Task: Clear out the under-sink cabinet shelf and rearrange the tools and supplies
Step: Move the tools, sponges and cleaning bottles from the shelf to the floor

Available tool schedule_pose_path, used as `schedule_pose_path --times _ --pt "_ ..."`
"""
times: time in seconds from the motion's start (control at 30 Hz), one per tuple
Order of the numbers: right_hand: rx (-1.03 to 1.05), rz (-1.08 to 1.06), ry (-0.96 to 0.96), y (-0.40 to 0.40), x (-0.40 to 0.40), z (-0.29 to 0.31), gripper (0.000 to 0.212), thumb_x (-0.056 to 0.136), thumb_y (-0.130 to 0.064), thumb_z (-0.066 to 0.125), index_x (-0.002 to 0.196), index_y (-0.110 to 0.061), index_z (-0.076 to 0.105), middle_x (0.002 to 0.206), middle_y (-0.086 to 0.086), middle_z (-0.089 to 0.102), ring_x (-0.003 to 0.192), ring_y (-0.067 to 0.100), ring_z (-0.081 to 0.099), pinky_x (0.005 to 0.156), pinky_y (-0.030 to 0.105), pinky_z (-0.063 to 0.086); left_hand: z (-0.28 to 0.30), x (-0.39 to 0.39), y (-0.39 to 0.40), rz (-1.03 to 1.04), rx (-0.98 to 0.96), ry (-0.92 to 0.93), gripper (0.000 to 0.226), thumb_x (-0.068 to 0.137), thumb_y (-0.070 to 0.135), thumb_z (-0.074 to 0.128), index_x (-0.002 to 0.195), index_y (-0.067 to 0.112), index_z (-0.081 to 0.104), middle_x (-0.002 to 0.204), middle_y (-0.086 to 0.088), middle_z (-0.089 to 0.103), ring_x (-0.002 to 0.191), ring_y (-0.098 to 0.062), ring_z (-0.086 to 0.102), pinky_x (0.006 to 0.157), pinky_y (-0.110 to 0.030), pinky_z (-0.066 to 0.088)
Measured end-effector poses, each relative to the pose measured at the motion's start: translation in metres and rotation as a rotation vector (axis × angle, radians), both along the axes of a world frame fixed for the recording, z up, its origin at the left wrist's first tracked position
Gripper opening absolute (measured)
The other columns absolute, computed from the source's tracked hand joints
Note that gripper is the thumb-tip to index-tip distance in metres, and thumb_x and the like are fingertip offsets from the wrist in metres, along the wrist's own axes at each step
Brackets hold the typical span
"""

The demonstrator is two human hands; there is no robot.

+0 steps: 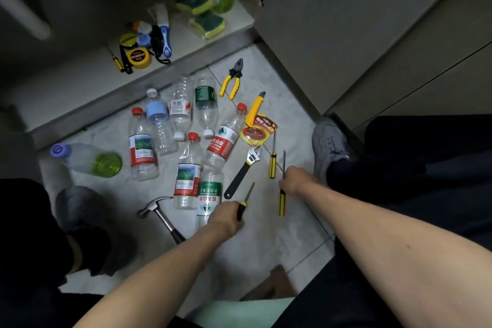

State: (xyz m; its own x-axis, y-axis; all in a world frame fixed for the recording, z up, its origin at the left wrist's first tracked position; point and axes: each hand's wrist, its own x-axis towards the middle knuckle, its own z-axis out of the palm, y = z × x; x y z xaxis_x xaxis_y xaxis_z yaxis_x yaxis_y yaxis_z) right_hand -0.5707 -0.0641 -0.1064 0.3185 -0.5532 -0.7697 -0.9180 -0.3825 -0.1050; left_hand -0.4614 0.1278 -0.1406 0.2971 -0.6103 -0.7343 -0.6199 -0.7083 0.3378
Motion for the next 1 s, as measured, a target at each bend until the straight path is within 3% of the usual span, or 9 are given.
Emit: schedule_pose_path --times 0.13,0.23,0.4,0.57,0.73,0.83,0.9,1.0 --pt "0.053 0.1 0.065 0.021 -0.002 -0.012 0.03 0.096 -0.022 0.047 0.122 -0.013 0.059 0.13 0.012 0.06 0.117 0.032 0.059 0.091 0.035 0.049 -0.001 0.009 0.007 -0.011 -0.002 -0.049 0.012 0.089 0.022 0.059 0.099 0.016 0.064 0.101 -0.012 0.069 0.097 -0.033 0.066 0.077 -0.032 0.052" --pt "0.091 0.108 0.095 0.042 0.002 -0.022 0.035 0.096 -0.02 0.045 0.128 -0.014 0.056 0.132 0.01 0.058 0.119 0.031 0.059 0.09 0.035 0.048 -0.001 0.014 0.01 -0.004 0.004 -0.034 0.007 0.088 0.02 0.061 0.092 0.015 0.06 0.097 -0.011 0.068 0.092 -0.032 0.067 0.075 -0.032 0.054" --pt "0.141 0.102 0.118 0.065 0.01 -0.03 0.04 0.098 -0.027 0.046 0.135 -0.016 0.054 0.133 0.008 0.058 0.119 0.03 0.058 0.09 0.036 0.048 0.002 0.018 0.013 0.043 -0.018 0.012 0.012 0.093 0.025 0.057 0.096 0.015 0.064 0.104 -0.011 0.068 0.098 -0.032 0.064 0.083 -0.033 0.053" --pt "0.059 0.138 0.106 0.062 0.018 -0.031 0.038 0.094 -0.039 0.05 0.125 -0.02 0.062 0.126 0.005 0.062 0.114 0.028 0.061 0.08 0.035 0.044 0.016 0.042 0.019 0.154 -0.079 0.1 0.016 0.095 0.029 0.055 0.093 0.019 0.067 0.104 -0.004 0.069 0.098 -0.023 0.064 0.087 -0.033 0.054" --pt "-0.013 0.148 -0.04 0.04 0.057 -0.022 0.031 0.096 -0.036 0.046 0.112 -0.017 0.064 0.119 0.007 0.064 0.107 0.028 0.062 0.075 0.032 0.041 0.043 0.097 0.007 0.198 -0.111 0.027 0.018 0.094 0.027 0.052 0.098 0.019 0.067 0.104 -0.006 0.07 0.098 -0.027 0.065 0.083 -0.032 0.052" --pt "-0.034 0.195 -0.178 0.025 0.105 -0.005 0.023 0.099 -0.03 0.047 0.098 -0.015 0.064 0.109 0.008 0.065 0.101 0.029 0.063 0.078 0.034 0.049 0.063 0.146 0.0 0.288 -0.164 -0.028 0.018 0.095 0.029 0.051 0.091 0.02 0.066 0.1 -0.006 0.07 0.092 -0.025 0.065 0.083 -0.036 0.054" --pt "0.005 0.119 -0.333 0.016 0.144 0.009 0.026 0.098 -0.032 0.048 0.082 -0.016 0.06 0.092 0.007 0.066 0.088 0.028 0.064 0.073 0.035 0.05 0.074 0.182 -0.005 0.344 -0.199 -0.065 0.016 0.094 0.025 0.054 0.091 0.017 0.067 0.099 -0.008 0.071 0.094 -0.027 0.066 0.087 -0.039 0.054" --pt "0.022 0.09 -0.464 0.004 0.204 0.028 0.027 0.095 -0.032 0.053 0.083 -0.011 0.066 0.087 0.009 0.069 0.083 0.028 0.066 0.076 0.041 0.056 0.088 0.239 -0.014 0.391 -0.233 -0.164 0.019 0.091 0.02 0.054 0.093 0.012 0.071 0.102 -0.012 0.073 0.098 -0.03 0.066 0.087 -0.038 0.053"
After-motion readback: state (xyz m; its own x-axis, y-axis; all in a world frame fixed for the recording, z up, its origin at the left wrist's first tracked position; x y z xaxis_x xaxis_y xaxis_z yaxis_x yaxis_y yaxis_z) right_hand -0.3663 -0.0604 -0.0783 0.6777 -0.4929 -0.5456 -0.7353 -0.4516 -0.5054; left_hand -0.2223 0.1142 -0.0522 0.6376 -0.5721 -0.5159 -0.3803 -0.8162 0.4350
